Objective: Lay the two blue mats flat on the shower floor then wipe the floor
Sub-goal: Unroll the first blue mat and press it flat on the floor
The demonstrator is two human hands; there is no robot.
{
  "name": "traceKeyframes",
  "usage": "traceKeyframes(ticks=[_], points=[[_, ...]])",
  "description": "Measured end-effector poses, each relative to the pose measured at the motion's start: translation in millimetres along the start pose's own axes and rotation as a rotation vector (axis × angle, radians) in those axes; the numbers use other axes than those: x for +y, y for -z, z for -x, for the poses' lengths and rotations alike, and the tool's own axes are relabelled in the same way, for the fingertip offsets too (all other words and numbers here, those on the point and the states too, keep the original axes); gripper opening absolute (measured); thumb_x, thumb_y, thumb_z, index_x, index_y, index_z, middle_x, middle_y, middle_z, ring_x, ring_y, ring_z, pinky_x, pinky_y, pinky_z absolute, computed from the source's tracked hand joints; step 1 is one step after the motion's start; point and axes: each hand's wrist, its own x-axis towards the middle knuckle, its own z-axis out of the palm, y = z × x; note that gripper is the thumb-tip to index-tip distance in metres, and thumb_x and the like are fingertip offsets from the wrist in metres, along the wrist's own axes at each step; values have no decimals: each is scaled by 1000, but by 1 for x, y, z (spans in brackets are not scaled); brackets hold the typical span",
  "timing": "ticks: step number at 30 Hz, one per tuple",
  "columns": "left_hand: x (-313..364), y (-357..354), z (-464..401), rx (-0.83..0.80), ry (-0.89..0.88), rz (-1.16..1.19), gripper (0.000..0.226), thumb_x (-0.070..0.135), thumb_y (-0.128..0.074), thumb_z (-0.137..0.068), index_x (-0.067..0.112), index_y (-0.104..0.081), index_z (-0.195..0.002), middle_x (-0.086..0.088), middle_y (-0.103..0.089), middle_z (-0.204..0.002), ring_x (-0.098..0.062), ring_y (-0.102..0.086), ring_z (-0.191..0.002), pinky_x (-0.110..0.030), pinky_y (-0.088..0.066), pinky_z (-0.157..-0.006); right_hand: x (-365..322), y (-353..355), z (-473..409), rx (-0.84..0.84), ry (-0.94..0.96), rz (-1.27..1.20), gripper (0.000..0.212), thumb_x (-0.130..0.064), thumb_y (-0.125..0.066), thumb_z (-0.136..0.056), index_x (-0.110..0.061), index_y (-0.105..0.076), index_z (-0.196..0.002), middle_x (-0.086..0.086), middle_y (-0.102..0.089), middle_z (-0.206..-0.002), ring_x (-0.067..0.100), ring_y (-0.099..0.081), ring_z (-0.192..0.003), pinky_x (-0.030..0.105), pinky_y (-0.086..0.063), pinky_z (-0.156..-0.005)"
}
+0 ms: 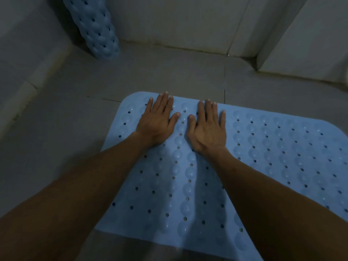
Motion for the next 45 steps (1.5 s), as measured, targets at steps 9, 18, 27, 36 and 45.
traceKeyframes(ticks=[9, 18, 27, 36, 45], points=[[5, 7, -2, -32, 31, 54, 62, 44, -16, -100, 14, -19, -154, -13, -11, -162, -26, -7, -150, -45, -5, -122, -5, 5, 5, 58, 30, -67, 62, -40, -15, -103, -10, -22, -157, 8, -17, -165, 18, -8, -154, 41, -1, -125], [8, 6, -1, 64, 4, 54, 54, 31, -30, -100, 3, -40, -146, -25, -33, -151, -38, -29, -143, -49, -21, -119, -7, 7, 2, 37, 19, -17, 64, -39, -17, -100, -9, -27, -156, 11, -24, -163, 22, -15, -153, 44, -5, -125], [6, 5, -2, 46, -35, 29, 52, 25, -34, -102, -3, -35, -146, -28, -29, -152, -40, -25, -144, -52, -20, -118, -7, 6, 2, -24, -2, 12, 61, -36, -25, -104, -9, -14, -158, 10, -11, -166, 21, -3, -154, 46, -5, -125], [6, 13, -9, -147, 23, 119, 63, 32, -29, -102, 1, -11, -153, -23, -1, -160, -33, 2, -149, -51, -7, -121, -8, 13, -4, -26, 16, 1, 70, -43, -29, -104, -4, -10, -158, 15, -5, -166, 25, 1, -154, 49, -11, -124], [5, 13, -10, -182, 19, 94, 64, 34, -27, -101, 0, -9, -153, -24, 0, -160, -34, 1, -149, -47, -5, -122, -8, 12, -5, -41, 22, 4, 70, -44, -28, -104, -4, -8, -158, 15, -4, -166, 24, 2, -154, 48, -8, -124]])
